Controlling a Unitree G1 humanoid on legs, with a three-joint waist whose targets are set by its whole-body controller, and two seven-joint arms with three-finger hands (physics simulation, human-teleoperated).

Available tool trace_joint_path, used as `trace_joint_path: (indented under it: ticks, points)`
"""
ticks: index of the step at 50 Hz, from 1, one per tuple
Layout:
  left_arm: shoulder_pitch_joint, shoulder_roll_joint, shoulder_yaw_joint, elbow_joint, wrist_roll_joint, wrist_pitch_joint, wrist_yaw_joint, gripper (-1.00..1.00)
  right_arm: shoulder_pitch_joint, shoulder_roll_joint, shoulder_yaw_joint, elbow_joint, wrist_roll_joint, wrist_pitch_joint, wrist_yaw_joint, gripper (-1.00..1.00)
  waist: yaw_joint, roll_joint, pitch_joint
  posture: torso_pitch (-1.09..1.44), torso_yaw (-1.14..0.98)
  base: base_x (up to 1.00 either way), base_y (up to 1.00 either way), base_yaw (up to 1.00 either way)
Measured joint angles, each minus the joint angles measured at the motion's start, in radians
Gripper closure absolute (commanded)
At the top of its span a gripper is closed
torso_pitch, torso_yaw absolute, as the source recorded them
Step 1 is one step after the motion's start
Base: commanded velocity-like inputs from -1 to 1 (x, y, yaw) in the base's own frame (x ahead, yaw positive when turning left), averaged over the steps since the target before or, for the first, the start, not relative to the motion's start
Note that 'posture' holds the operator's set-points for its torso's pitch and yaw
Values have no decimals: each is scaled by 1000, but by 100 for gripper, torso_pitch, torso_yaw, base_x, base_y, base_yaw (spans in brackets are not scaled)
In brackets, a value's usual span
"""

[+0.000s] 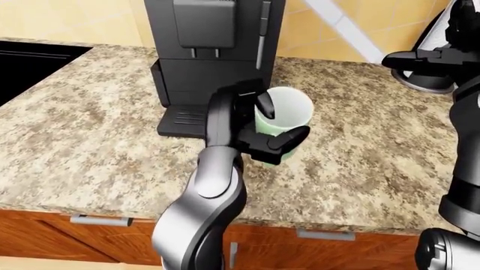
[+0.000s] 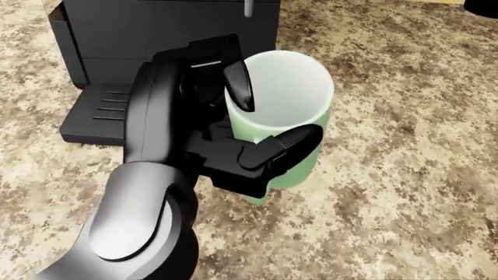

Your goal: Pick the mug from under the coffee machine dispenser and place it on the counter.

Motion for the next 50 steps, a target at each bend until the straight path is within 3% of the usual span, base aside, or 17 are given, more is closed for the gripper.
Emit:
trace_joint_path:
  ticks: [11, 30, 38, 50]
  points:
    - [71, -7, -52, -3, 14, -11, -40, 100, -5, -1, 1, 1, -2, 4, 1, -100, 3, -3, -1, 0, 0, 0, 0, 0]
    - [188, 8, -87, 31, 57, -86, -136, 100, -8, -4, 1, 3, -1, 7, 1, -100, 7, -7, -4, 0, 0, 0, 0, 0]
    - [250, 17, -137, -10, 65, -67, -168, 100, -3, -1, 1, -1, -1, 6, 1, -100, 9, -8, -5, 0, 0, 0, 0, 0]
    - [266, 29, -137, -4, 88, -102, -203, 100, -3, -1, 0, -3, -2, 8, 2, -100, 10, -9, -8, 0, 0, 0, 0, 0]
